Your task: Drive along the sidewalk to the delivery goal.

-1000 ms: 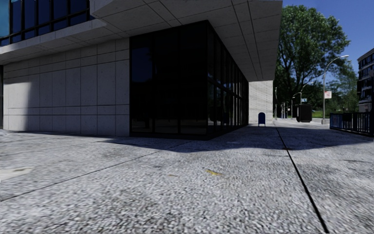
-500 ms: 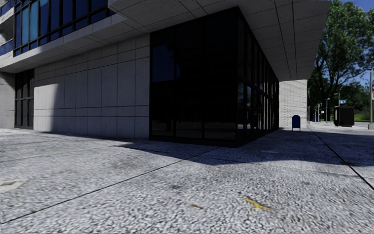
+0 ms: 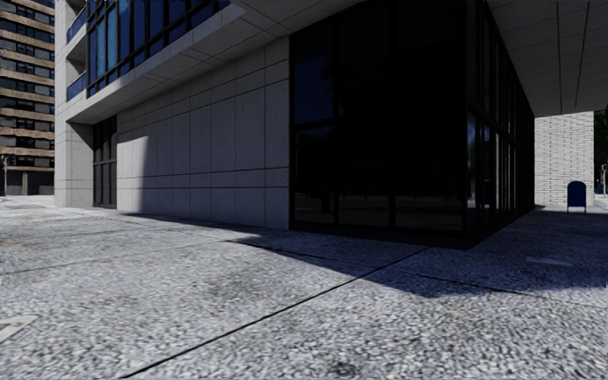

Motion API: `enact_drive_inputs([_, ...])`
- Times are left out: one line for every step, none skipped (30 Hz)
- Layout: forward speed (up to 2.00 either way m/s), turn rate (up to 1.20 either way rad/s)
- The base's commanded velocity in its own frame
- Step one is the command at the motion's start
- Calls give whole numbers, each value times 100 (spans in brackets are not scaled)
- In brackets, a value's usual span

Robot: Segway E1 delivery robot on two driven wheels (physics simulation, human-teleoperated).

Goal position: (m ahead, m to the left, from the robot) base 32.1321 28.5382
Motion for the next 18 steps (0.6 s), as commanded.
enact_drive_inputs([200, 52])
enact_drive_inputs([200, 52])
enact_drive_inputs([200, 52])
enact_drive_inputs([200, 52])
enact_drive_inputs([200, 52])
enact_drive_inputs([200, 52])
enact_drive_inputs([200, 52])
enact_drive_inputs([200, 52])
enact_drive_inputs([200, 52])
enact_drive_inputs([200, 52])
enact_drive_inputs([200, 52])
enact_drive_inputs([200, 52])
enact_drive_inputs([200, 52])
enact_drive_inputs([200, 52])
enact_drive_inputs([200, 52])
enact_drive_inputs([200, 52])
enact_drive_inputs([200, 52])
enact_drive_inputs([200, 53])
